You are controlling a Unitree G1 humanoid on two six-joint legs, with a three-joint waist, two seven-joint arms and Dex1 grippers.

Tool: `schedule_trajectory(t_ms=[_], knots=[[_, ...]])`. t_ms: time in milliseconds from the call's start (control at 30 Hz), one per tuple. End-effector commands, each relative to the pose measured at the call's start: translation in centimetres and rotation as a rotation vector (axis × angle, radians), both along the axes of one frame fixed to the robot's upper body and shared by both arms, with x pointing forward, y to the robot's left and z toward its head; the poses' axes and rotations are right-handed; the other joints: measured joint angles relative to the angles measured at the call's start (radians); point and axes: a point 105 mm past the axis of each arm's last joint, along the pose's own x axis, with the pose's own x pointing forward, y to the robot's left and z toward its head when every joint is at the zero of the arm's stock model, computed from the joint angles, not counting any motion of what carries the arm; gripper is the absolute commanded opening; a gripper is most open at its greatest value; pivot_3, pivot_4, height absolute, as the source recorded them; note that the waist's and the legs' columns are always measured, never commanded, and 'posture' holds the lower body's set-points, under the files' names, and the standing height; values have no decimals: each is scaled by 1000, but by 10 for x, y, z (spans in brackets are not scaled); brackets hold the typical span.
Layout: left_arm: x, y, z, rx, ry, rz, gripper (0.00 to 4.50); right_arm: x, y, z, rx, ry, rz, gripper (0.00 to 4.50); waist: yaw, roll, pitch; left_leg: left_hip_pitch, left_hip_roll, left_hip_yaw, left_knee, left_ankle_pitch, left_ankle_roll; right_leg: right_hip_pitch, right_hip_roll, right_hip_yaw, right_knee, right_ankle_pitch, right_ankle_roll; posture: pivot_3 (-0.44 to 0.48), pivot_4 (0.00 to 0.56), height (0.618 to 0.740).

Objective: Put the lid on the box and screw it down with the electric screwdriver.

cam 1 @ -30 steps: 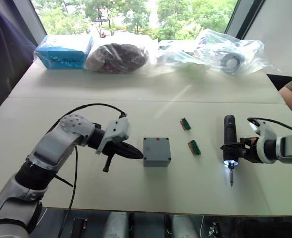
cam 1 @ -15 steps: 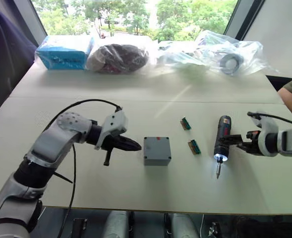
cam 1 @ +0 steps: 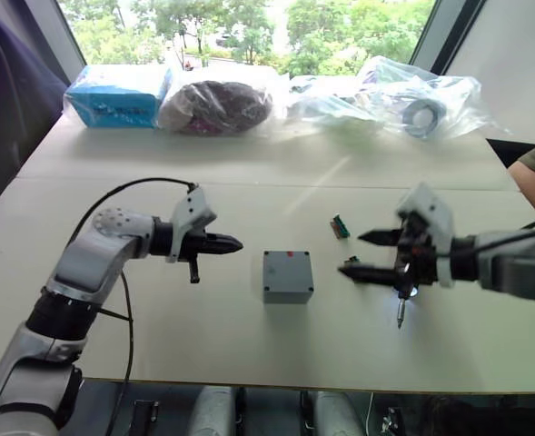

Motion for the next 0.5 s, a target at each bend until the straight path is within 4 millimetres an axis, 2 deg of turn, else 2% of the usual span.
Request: schedule_trajectory(t_ms=[33, 200, 333, 500], knots=[[1, -14, 0, -49, -32, 7, 0, 2, 11, -21, -24, -69, 67, 4484, 1, -1, 0, 0, 0, 0, 1, 0, 0, 0, 0, 0, 1, 0, 0, 0, 150, 740], [0, -29, -5, -56, -39, -11, 0, 4, 19, -43, -25, -46, 86, 4484, 0, -2, -1, 1, 0, 0, 3, 1, -1, -1, 0, 1, 7, 0, 0, 0, 150, 740], [0, -44, -3, -88, -33, -34, 0, -10, 37, -42, 65, 42, 160, 4484, 0, -2, -1, 3, 0, 0, 3, 1, -2, -1, 0, 1, 10, 0, 0, 0, 150, 740], [3, -56, -3, -78, -48, -82, 0, -16, 49, -36, 135, 82, 192, 4484, 2, -2, -1, 3, 0, -1, 3, 1, -2, -1, 1, 1, 10, 0, 0, 0, 150, 740]])
